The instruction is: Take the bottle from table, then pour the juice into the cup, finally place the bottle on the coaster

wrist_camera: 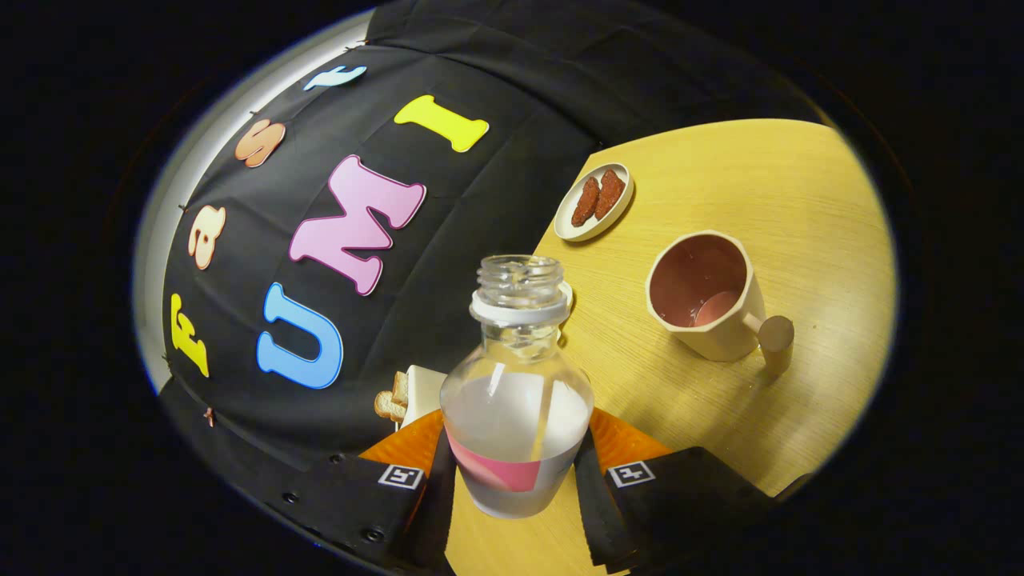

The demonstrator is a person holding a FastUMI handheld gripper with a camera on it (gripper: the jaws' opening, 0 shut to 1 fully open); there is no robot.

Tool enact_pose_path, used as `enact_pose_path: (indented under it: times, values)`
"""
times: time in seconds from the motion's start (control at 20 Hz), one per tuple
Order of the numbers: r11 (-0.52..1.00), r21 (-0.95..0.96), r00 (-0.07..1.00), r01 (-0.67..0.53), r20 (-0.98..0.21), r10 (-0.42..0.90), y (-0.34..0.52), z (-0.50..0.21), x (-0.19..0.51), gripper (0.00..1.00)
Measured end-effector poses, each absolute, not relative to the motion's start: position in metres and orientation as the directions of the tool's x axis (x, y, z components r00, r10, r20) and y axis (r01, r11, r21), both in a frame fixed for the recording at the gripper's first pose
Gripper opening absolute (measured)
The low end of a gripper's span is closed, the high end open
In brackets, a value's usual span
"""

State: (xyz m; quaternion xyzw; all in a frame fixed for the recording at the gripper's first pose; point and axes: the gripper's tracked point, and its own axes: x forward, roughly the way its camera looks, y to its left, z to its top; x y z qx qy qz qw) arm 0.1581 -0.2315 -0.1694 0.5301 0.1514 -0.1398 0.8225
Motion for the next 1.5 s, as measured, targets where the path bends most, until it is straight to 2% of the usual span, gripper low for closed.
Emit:
enact_pose_path:
  times: [0.4, 0.85, 1.5]
  values:
    - [0.130, 0.903, 0.910, 0.410, -0.415, 0.009, -0.247, -0.177, 0.165, 0.68]
    - [-0.171, 0.867, 0.882, 0.468, -0.470, 0.034, -0.251, -0.195, 0.170, 0.68]
    - [-0.372, 0.817, 0.889, 0.441, -0.455, 0.053, -0.264, -0.184, 0.183, 0.69]
